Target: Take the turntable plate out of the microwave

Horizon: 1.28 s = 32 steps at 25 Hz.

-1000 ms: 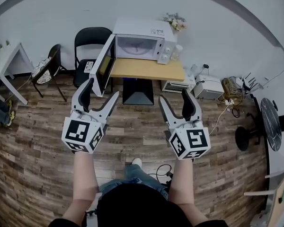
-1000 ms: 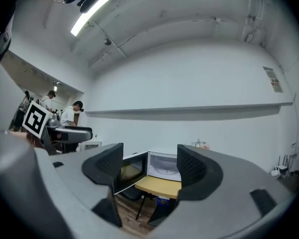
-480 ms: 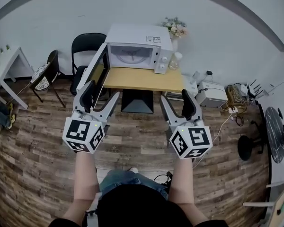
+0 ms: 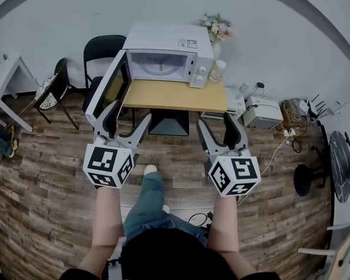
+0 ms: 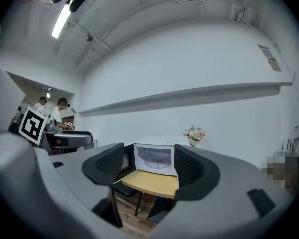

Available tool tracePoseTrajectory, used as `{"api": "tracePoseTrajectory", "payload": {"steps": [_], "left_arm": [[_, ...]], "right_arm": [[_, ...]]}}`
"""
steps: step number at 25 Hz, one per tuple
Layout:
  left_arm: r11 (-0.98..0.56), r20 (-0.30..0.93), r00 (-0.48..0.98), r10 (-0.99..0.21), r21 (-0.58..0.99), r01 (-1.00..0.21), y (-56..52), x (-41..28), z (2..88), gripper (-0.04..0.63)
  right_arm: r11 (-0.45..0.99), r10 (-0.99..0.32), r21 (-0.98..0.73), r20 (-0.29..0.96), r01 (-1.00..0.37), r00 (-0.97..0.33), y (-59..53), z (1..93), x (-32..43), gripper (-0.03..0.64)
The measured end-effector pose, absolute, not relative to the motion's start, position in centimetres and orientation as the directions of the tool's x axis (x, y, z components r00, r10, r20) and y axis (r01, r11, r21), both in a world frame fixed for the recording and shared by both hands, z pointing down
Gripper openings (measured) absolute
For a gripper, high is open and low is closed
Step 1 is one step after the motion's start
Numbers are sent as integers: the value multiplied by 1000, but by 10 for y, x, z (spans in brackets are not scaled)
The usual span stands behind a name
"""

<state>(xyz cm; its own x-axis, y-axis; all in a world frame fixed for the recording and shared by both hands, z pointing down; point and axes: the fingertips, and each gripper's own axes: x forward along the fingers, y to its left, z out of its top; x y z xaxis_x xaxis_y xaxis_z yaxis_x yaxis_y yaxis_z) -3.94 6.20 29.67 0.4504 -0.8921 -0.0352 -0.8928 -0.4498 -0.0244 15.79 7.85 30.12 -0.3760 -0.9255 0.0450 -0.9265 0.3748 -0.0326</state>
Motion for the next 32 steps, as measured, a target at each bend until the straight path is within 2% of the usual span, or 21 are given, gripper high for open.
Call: {"api": "tracePoseTrajectory", "payload": {"steps": [4, 6, 11, 26, 32], "left_arm": [[-433, -27, 433, -901, 10, -901, 31, -38, 305, 347], [-440, -20, 439, -898, 17, -898, 13, -34, 308, 347], [-447, 8, 448, -894, 36, -894, -40, -31, 316, 347], [-449, 124, 459, -880, 104, -888, -206, -41, 376, 342], [-440, 185, 475, -860, 200, -875, -254, -43, 419, 329]], "right_arm": [[363, -928, 64, 115, -929, -355, 54, 314, 157, 328], [373, -925, 74, 112, -925, -364, 38, 314, 154, 328], [393, -918, 26, 72, -919, -390, -9, 308, 148, 322], [350, -914, -132, 170, -928, -369, -173, 355, 133, 321], [341, -891, -179, 253, -923, -378, -224, 395, 111, 279]]}}
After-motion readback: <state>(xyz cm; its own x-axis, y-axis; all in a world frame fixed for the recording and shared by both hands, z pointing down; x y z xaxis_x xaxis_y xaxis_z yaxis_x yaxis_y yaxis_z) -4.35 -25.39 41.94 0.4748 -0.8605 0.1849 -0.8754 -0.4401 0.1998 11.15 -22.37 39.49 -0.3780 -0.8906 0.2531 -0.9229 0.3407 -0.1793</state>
